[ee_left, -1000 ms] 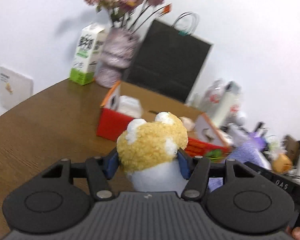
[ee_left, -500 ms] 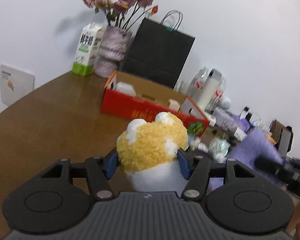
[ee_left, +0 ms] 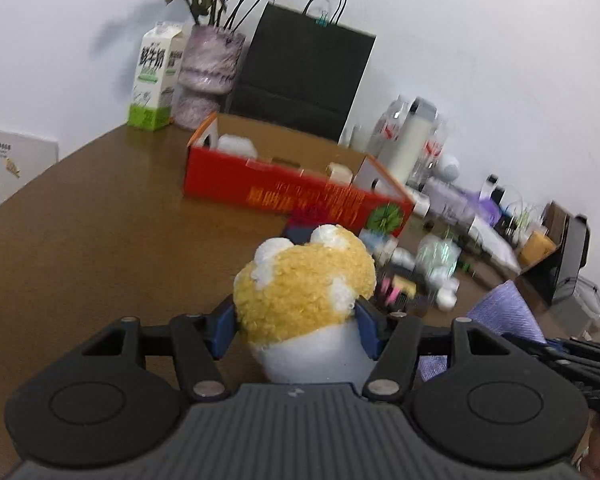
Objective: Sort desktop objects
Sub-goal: 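Lower plush toy and purple pouch into the box and release both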
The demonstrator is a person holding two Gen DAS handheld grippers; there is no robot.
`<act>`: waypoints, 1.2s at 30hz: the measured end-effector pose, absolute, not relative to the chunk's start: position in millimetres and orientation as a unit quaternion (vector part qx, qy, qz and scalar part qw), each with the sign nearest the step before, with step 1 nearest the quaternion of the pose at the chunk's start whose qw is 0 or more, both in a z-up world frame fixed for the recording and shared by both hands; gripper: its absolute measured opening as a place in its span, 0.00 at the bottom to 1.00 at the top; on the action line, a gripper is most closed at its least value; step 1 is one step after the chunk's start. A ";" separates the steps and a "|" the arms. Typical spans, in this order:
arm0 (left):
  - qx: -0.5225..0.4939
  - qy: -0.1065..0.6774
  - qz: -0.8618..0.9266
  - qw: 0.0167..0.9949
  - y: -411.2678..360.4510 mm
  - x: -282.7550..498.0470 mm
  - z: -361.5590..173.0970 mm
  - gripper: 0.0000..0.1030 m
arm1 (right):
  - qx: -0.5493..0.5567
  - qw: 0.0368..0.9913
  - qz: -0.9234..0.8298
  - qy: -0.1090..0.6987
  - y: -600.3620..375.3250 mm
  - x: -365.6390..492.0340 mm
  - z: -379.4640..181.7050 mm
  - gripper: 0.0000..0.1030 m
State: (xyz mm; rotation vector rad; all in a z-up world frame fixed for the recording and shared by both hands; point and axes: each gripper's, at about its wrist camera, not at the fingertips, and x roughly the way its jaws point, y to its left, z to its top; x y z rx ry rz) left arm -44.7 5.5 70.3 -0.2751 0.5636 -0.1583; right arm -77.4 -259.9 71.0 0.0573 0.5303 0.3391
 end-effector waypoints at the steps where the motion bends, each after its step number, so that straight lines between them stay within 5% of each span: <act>1: -0.139 0.261 -0.084 0.952 5.6 -37.6 78.8 0.59 | 0.029 0.955 0.165 0.247 -260.0 -76.0 80.8 0.12; 11: -0.132 0.209 -0.094 0.964 12.4 101.0 148.6 0.60 | 0.002 0.973 0.158 0.168 -254.8 45.2 149.4 0.12; 17: -0.112 0.280 -0.117 0.946 19.3 222.9 146.7 0.60 | 0.084 0.962 0.139 0.219 -236.7 180.9 153.6 0.12; 24: -0.009 0.413 -0.131 0.901 -24.9 351.4 82.0 0.61 | 0.032 0.934 0.076 0.349 -182.2 308.2 78.8 0.12; 27: 0.067 0.433 -0.089 0.895 -47.1 367.7 52.1 0.66 | -0.034 0.924 0.038 0.379 -166.2 328.6 49.9 0.25; 29: 0.087 0.425 -0.056 0.899 -50.2 366.7 45.0 0.69 | -0.086 0.923 0.021 0.376 -157.3 333.4 39.8 0.43; 36: -0.028 0.400 -0.048 0.915 -8.6 342.8 68.9 0.93 | -0.035 0.931 0.037 0.361 -181.3 330.4 66.8 0.78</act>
